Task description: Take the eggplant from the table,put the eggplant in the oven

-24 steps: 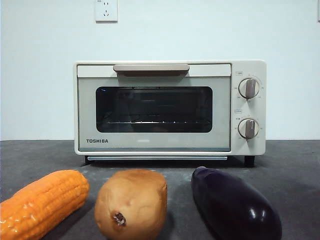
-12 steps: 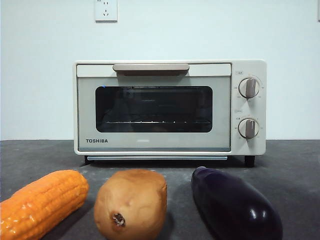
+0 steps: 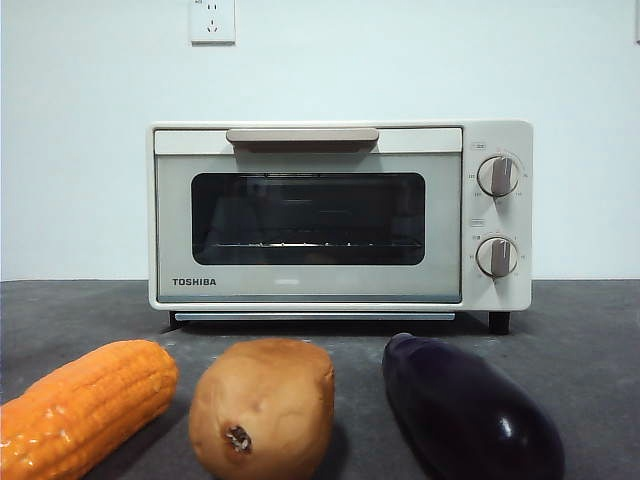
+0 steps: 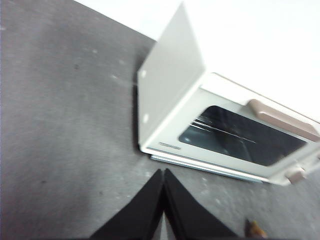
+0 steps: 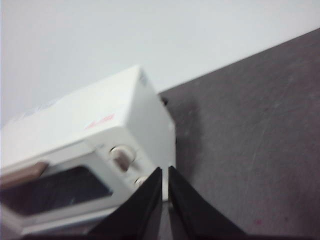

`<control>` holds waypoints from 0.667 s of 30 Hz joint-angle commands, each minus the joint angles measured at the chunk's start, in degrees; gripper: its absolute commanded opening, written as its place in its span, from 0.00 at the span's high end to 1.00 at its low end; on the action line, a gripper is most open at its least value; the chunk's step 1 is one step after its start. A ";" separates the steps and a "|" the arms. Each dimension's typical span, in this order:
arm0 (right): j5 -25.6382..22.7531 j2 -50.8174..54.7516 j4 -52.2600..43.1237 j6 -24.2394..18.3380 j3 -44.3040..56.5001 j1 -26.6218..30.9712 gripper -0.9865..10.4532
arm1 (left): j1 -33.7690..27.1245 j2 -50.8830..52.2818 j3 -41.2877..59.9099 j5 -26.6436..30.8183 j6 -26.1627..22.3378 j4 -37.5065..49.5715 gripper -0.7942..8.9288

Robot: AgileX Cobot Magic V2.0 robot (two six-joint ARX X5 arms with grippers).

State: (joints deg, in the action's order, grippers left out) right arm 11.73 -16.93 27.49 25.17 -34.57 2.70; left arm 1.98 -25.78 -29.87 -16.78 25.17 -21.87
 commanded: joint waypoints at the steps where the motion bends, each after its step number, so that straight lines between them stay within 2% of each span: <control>1: 3.65 -4.09 3.76 -3.89 -4.79 0.04 0.91 | -0.02 -5.14 -5.14 -2.49 -3.98 -1.38 0.91; 4: 8.41 -8.52 8.11 -6.03 -9.60 -0.11 0.91 | -0.02 -10.51 -10.08 -5.22 -6.45 -4.09 0.91; 8: 17.46 -14.71 14.01 -9.01 -15.37 -0.81 0.90 | 0.72 -16.79 -15.58 -7.39 -9.42 -7.34 0.91; 11: 22.32 -18.36 17.09 -9.14 -18.10 -1.79 0.81 | 2.03 -20.24 -18.29 -7.74 -10.60 -8.52 0.91; 16: 28.37 -22.18 19.19 -9.07 -18.80 -5.86 0.61 | 4.76 -23.26 -20.13 -7.74 -11.28 -8.37 0.91; 20: 28.48 -24.74 20.41 -9.07 -18.80 -12.11 0.58 | 6.64 -24.33 -20.22 -7.69 -11.85 -8.15 0.91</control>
State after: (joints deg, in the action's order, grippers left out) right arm 40.25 -41.01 47.86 16.73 -52.71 -8.08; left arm 8.34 -49.50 -48.82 -24.25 14.50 -30.61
